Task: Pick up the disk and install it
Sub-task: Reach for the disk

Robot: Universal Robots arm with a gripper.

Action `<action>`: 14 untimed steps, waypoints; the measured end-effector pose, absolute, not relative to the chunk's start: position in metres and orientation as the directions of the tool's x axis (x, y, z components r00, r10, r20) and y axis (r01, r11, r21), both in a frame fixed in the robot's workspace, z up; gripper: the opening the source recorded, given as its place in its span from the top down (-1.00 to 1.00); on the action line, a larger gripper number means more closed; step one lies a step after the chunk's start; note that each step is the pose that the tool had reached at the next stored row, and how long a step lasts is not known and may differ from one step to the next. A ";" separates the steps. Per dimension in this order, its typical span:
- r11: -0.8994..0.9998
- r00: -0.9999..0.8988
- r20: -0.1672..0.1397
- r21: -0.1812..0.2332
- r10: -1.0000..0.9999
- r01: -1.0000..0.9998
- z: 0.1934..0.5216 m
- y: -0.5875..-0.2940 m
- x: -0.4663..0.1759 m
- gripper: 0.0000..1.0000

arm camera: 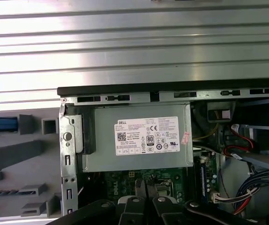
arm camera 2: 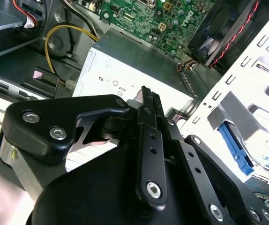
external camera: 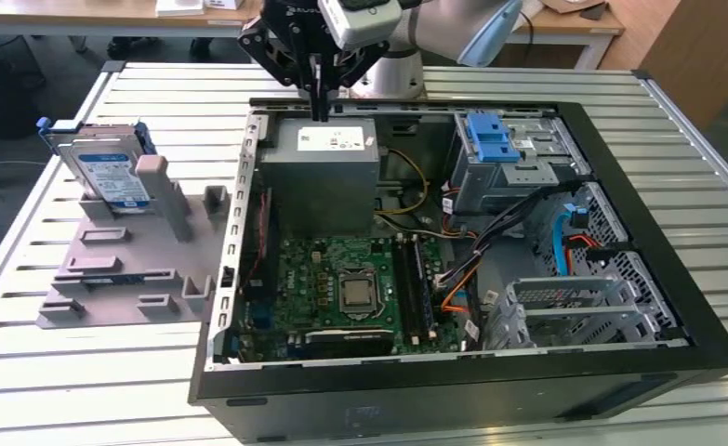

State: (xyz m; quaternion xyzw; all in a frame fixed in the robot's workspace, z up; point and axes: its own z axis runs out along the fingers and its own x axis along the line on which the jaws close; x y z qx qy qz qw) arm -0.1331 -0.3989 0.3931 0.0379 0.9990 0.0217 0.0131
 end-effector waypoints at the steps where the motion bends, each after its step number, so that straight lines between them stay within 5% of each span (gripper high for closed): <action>1: 0.996 -0.997 -0.024 0.044 0.076 0.075 0.393 -0.399 -0.134 0.70; 14: 0.996 -0.997 -0.024 0.045 0.076 0.075 0.392 -0.398 -0.143 0.79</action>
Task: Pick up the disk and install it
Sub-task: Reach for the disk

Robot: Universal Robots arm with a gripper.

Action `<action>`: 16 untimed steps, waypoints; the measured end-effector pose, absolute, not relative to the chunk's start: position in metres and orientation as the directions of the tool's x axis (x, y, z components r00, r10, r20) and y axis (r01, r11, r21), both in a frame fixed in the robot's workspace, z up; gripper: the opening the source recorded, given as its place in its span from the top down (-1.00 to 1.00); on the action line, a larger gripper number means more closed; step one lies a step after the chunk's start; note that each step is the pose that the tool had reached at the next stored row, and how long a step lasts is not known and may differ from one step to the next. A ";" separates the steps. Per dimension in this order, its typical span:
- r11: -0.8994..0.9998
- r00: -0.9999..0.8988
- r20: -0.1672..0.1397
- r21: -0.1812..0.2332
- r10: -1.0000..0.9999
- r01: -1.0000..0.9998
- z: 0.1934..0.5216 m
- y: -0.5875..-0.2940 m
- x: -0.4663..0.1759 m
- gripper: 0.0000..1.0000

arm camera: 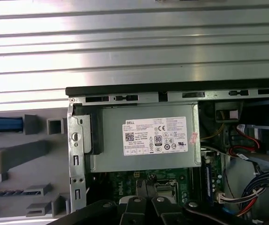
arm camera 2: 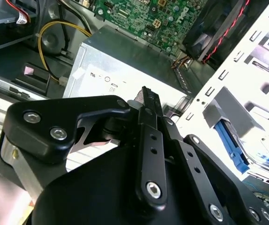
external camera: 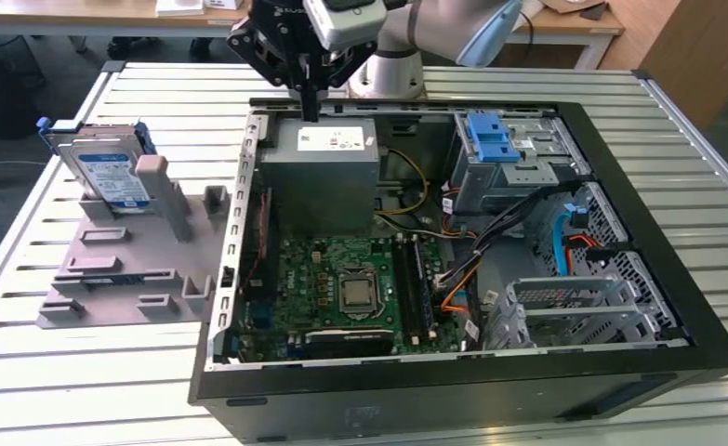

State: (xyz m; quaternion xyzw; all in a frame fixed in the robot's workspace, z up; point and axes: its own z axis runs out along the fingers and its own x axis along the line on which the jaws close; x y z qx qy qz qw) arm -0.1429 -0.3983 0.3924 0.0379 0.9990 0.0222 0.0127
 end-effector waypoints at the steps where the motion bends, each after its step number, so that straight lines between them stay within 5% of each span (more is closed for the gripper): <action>1: 0.996 -0.997 -0.024 0.045 0.076 0.075 0.392 -0.398 -0.144 0.79; 16: 0.996 -0.997 -0.024 0.045 0.076 0.075 0.392 -0.398 -0.164 0.79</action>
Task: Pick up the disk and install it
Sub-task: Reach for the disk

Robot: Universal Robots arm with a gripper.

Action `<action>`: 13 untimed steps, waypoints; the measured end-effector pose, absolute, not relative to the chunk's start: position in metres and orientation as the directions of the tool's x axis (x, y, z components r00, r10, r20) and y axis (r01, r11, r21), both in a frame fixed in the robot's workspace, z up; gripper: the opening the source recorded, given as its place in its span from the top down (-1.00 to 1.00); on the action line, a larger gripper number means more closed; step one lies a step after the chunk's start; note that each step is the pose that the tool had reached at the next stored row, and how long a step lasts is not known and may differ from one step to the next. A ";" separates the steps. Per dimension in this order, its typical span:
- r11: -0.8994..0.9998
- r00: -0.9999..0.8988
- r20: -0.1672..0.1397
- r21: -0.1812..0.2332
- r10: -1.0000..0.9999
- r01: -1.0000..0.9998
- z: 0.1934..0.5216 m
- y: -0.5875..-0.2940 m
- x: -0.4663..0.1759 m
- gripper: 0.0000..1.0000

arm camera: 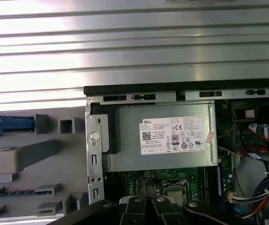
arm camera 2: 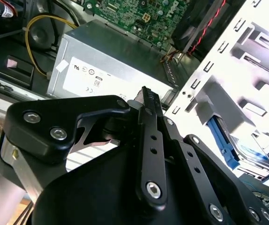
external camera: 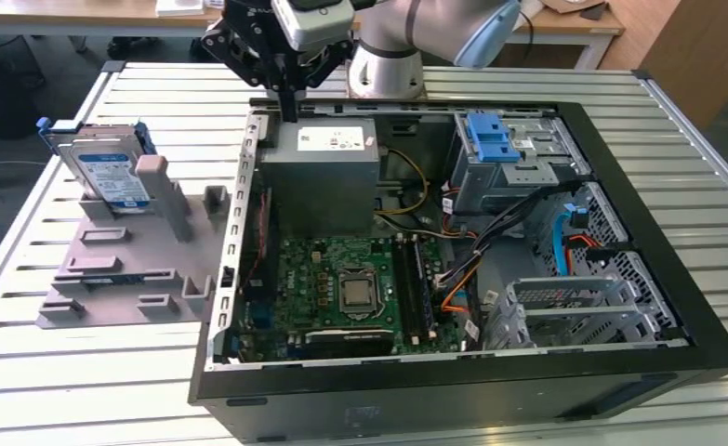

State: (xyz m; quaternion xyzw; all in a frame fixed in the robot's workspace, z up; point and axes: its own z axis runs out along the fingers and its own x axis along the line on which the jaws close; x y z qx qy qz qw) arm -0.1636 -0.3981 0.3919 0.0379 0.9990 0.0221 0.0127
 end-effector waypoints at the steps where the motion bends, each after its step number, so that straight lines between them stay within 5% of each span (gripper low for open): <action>1: 0.996 -0.997 -0.024 0.045 0.076 0.075 0.392 -0.398 -0.165 0.79; 13: 0.996 -0.997 -0.024 0.045 0.076 0.075 0.391 -0.398 -0.176 0.79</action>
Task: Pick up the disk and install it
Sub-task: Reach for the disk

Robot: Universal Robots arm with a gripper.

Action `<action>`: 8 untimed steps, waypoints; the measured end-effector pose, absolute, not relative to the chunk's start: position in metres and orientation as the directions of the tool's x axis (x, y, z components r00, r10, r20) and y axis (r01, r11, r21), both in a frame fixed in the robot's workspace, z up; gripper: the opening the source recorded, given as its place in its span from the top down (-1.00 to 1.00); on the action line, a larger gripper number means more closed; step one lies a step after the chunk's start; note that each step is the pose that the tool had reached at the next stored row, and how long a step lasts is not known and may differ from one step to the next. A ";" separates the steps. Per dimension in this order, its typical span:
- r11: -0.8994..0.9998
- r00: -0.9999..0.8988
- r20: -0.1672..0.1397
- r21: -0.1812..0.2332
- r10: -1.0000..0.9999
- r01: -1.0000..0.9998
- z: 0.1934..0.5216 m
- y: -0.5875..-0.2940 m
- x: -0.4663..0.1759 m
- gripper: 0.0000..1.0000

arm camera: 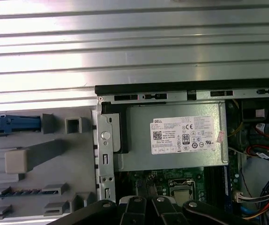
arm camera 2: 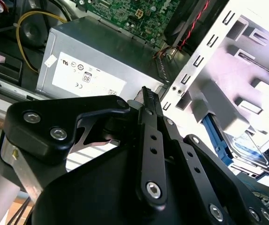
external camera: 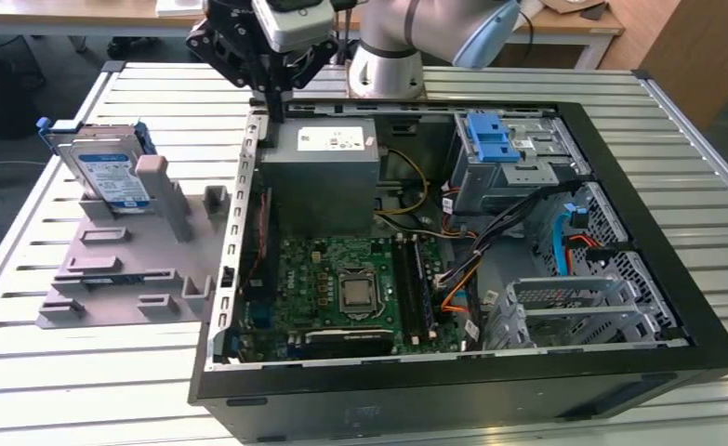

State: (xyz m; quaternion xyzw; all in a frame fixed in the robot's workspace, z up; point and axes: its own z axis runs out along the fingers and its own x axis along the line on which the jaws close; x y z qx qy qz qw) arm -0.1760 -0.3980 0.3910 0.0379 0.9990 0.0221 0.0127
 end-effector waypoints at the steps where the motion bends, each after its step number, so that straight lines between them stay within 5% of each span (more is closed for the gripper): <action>1: 0.996 -0.997 -0.024 0.045 0.076 0.075 0.391 -0.398 -0.177 0.79; 8: 0.996 -0.997 -0.024 0.045 0.076 0.075 0.391 -0.398 -0.185 0.79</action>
